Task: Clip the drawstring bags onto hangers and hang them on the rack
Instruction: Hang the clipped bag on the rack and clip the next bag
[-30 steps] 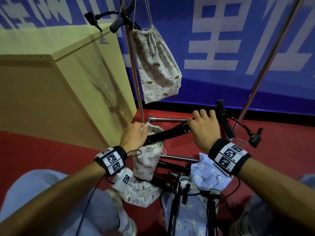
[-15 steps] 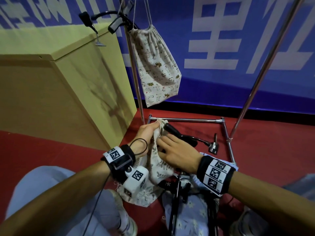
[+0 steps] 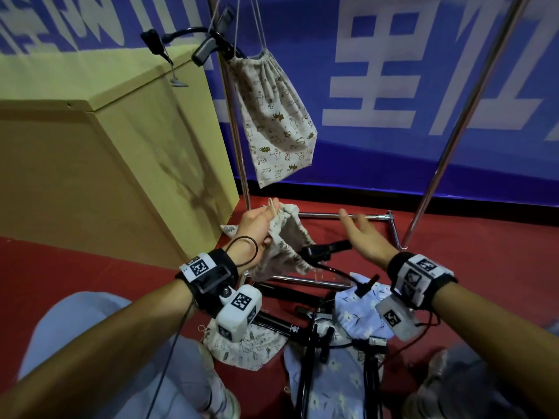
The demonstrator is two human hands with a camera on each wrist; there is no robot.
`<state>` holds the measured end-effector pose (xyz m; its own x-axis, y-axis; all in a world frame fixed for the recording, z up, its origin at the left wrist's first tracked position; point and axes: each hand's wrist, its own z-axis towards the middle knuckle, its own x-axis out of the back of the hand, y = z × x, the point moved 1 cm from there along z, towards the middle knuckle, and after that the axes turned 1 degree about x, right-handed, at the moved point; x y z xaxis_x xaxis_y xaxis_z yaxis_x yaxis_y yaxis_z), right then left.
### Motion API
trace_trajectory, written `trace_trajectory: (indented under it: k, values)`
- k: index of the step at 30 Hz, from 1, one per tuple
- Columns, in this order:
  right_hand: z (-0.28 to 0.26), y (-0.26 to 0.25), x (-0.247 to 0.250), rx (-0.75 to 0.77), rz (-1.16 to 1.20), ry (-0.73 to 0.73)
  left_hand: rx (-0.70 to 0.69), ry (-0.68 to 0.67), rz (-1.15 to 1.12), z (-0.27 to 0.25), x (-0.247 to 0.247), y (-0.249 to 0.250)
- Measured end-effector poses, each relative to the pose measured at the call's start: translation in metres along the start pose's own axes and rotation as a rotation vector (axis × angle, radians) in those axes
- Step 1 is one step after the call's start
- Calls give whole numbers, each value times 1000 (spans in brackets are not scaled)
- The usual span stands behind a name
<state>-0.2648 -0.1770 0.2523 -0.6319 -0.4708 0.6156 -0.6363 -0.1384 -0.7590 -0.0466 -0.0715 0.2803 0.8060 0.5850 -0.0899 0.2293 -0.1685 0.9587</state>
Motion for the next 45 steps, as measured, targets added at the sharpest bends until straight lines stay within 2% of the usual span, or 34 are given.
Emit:
trace_trajectory:
  k: [2, 4, 7, 11, 12, 13, 14, 16, 17, 19, 23, 28, 30, 32, 35, 38, 40, 43, 45]
  values:
    - [-5, 9, -2, -248, 37, -371, 6, 41, 12, 1, -1, 2]
    - [-16, 8, -3, -334, 100, -671, 7, 90, 24, 2, 0, 1]
    - [-30, 1, -3, -299, 86, -978, -1, 72, -27, 2, 3, -1]
    - [-30, 4, -11, -43, -245, -1154, 0, -9, -66, 2, 7, -3]
    - [-26, 4, -14, 33, -301, -1131, 10, -40, -45, 0, 7, -2]
    - [-23, 3, -15, 106, -374, -1027, 20, -69, -21, -1, 7, -2]
    - [-17, 4, -16, 185, -480, -832, 21, -105, 0, -1, 8, -2]
    - [-1, 13, -16, 281, -679, -354, 55, -200, 46, -11, 4, 3]
    - [8, 20, -16, 298, -666, -172, 67, -268, 74, -15, 2, 4]
    - [21, 31, -21, 315, -464, 5, 50, -363, 105, -22, -3, 7]
    - [26, 28, -29, 260, -91, 167, -21, -410, 111, -35, -12, 12]
    - [18, 12, -39, 15, 424, 85, -91, -371, 106, -34, -10, 8]
    - [18, 13, -42, 18, 375, 38, -136, -376, 101, -44, -15, 14]
    - [15, 17, -46, 26, 396, -137, -120, -383, 149, -51, -16, 15]
    - [8, 16, -43, 8, 509, -469, -97, -481, 133, -57, -19, 13]
    - [0, 8, -43, 113, 517, -626, -87, -469, 87, -54, -17, 10]
    - [-3, 2, -44, 149, 625, -628, -107, -450, 96, -52, -13, 13]
    - [-7, -13, -42, 186, 875, -552, -178, -319, 80, -46, -7, 20]
    - [-15, -27, -38, 244, 944, -484, -209, -248, 58, -39, -2, 22]
